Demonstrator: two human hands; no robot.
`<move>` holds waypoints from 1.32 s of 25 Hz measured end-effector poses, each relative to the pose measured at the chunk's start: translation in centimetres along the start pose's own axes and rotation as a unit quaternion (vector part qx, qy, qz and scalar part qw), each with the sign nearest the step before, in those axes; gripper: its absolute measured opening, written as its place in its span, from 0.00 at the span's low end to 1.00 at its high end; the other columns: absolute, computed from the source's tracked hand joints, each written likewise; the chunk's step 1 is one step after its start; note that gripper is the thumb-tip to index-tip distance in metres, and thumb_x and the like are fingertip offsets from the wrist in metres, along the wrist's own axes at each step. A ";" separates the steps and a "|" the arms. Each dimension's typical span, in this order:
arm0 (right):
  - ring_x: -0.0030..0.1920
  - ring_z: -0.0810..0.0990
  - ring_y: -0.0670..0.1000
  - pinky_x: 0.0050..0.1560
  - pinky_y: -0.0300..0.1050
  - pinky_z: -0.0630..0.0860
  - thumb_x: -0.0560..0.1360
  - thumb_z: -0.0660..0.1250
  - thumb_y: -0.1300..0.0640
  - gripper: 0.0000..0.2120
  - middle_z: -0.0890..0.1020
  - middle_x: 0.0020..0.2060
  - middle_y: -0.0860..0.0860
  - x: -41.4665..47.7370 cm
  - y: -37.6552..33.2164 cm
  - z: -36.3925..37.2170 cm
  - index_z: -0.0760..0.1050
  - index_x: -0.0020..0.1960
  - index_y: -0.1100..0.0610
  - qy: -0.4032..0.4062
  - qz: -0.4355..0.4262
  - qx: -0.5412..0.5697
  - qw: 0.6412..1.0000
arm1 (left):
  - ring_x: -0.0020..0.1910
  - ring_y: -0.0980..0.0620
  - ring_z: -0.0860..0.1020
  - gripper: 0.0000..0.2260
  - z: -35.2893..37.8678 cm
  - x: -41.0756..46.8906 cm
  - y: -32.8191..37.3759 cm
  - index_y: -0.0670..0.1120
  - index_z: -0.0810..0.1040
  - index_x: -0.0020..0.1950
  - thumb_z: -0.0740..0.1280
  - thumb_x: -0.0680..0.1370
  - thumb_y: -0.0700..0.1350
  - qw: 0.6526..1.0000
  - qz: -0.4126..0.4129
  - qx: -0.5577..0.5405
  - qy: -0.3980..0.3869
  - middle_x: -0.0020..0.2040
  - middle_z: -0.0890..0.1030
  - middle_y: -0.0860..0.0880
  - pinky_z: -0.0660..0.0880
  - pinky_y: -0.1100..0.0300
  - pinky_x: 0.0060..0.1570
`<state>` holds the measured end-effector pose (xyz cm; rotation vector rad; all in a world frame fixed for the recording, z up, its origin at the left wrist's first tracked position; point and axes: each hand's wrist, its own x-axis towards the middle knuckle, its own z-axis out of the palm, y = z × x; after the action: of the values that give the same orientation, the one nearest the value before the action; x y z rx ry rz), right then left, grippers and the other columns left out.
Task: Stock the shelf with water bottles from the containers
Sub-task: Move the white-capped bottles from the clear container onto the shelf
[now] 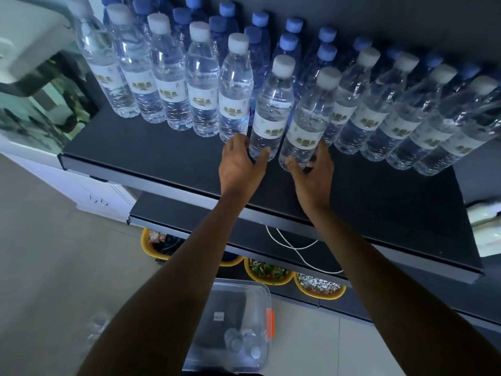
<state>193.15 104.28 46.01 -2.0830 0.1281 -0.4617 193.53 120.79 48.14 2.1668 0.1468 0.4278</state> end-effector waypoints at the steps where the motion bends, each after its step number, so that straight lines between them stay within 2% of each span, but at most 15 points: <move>1: 0.70 0.71 0.54 0.65 0.63 0.75 0.72 0.73 0.44 0.38 0.72 0.69 0.51 0.3 -0.2 0.1 0.62 0.78 0.47 0.001 0.003 -0.001 1.000 | 0.48 0.50 0.73 0.16 0.1 0.0 0.0 0.46 0.71 0.51 0.70 0.76 0.57 1.000 0.005 0.002 -0.003 0.46 0.72 0.54 0.70 0.56 0.44; 3: 0.74 0.65 0.55 0.71 0.63 0.70 0.73 0.73 0.44 0.39 0.68 0.72 0.55 1.1 -0.7 0.3 0.61 0.79 0.47 -0.009 -0.005 0.006 1.000 | 0.47 0.50 0.72 0.17 0.3 0.0 0.0 0.46 0.71 0.50 0.69 0.76 0.58 1.000 -0.006 -0.004 0.008 0.45 0.71 0.53 0.70 0.55 0.44; 5: 0.74 0.64 0.56 0.73 0.63 0.66 0.74 0.72 0.43 0.39 0.67 0.72 0.56 1.6 -0.6 0.5 0.61 0.80 0.49 -0.019 -0.028 -0.001 0.999 | 0.44 0.49 0.73 0.17 0.6 0.5 -0.1 0.46 0.70 0.48 0.69 0.76 0.59 0.999 -0.041 -0.017 0.022 0.44 0.71 0.52 0.71 0.54 0.44; 10: 0.63 0.73 0.56 0.57 0.62 0.78 0.70 0.73 0.47 0.33 0.75 0.63 0.54 2.5 0.4 1.5 0.69 0.72 0.56 0.002 -0.011 -0.007 1.000 | 0.41 0.49 0.73 0.15 1.2 1.0 0.2 0.44 0.72 0.48 0.67 0.79 0.56 0.997 -0.071 -0.001 0.034 0.44 0.73 0.50 0.70 0.55 0.42; 14: 0.61 0.74 0.59 0.58 0.52 0.74 0.72 0.73 0.48 0.33 0.77 0.63 0.58 2.6 0.4 1.7 0.70 0.73 0.56 -0.003 0.000 -0.048 0.999 | 0.39 0.51 0.71 0.14 1.2 1.0 0.4 0.45 0.71 0.46 0.67 0.80 0.55 0.996 -0.076 0.016 0.037 0.42 0.71 0.53 0.64 0.61 0.38; 18: 0.62 0.76 0.62 0.65 0.56 0.73 0.70 0.69 0.41 0.37 0.76 0.66 0.59 2.7 0.0 2.0 0.68 0.75 0.54 -0.011 0.010 -0.062 0.998 | 0.37 0.55 0.70 0.14 1.1 1.0 0.5 0.45 0.71 0.45 0.68 0.79 0.55 0.996 -0.077 -0.001 0.041 0.43 0.72 0.52 0.64 0.63 0.37; 21: 0.62 0.76 0.60 0.64 0.60 0.75 0.69 0.71 0.44 0.38 0.76 0.64 0.59 1.6 -0.5 1.4 0.68 0.74 0.60 0.023 0.030 -0.014 0.999 | 0.37 0.58 0.71 0.12 0.9 0.8 0.1 0.46 0.72 0.46 0.70 0.78 0.53 0.994 -0.087 -0.045 0.044 0.44 0.77 0.48 0.68 0.61 0.41; 23: 0.55 0.77 0.59 0.59 0.60 0.76 0.70 0.72 0.47 0.34 0.77 0.58 0.58 -0.9 -1.1 0.6 0.70 0.71 0.62 0.057 0.015 0.003 0.998 | 0.38 0.56 0.73 0.11 0.2 0.5 -0.3 0.47 0.72 0.44 0.70 0.76 0.52 0.992 -0.081 -0.089 0.036 0.42 0.78 0.48 0.72 0.61 0.41; 26: 0.44 0.76 0.58 0.52 0.60 0.77 0.72 0.72 0.55 0.23 0.73 0.43 0.51 -6.5 -2.1 -0.7 0.74 0.65 0.63 0.108 -0.046 0.009 0.993 | 0.32 0.63 0.69 0.11 -1.6 -1.1 0.3 0.46 0.70 0.42 0.71 0.76 0.47 0.987 -0.041 -0.154 -0.013 0.34 0.72 0.55 0.68 0.69 0.36; 30: 0.41 0.73 0.54 0.46 0.54 0.75 0.73 0.70 0.63 0.15 0.72 0.43 0.53 -16.8 -1.0 -1.5 0.76 0.60 0.61 0.105 -0.075 0.011 0.992 | 0.32 0.63 0.68 0.09 -3.5 -7.1 -0.4 0.43 0.71 0.41 0.70 0.76 0.40 0.969 0.052 -0.241 -0.021 0.33 0.70 0.55 0.67 0.66 0.37; 32: 0.40 0.73 0.53 0.45 0.49 0.74 0.73 0.68 0.64 0.13 0.73 0.43 0.53 -22.4 1.5 -1.6 0.76 0.58 0.61 0.094 -0.032 -0.006 0.995 | 0.33 0.61 0.69 0.07 -4.1 -12.2 -2.9 0.39 0.72 0.43 0.69 0.78 0.37 0.956 0.100 -0.271 -0.041 0.34 0.71 0.50 0.67 0.65 0.38; 33: 0.41 0.73 0.52 0.44 0.46 0.73 0.73 0.68 0.64 0.13 0.73 0.45 0.54 -25.3 3.0 -1.5 0.77 0.57 0.61 0.084 0.004 -0.020 0.996 | 0.34 0.59 0.70 0.06 -4.1 -15.0 -4.8 0.38 0.72 0.45 0.69 0.79 0.36 0.956 0.094 -0.272 -0.058 0.35 0.73 0.45 0.68 0.63 0.38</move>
<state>169.46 108.36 37.30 -2.0811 0.2455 -0.6344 178.31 122.94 42.74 1.6573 -0.2236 0.3922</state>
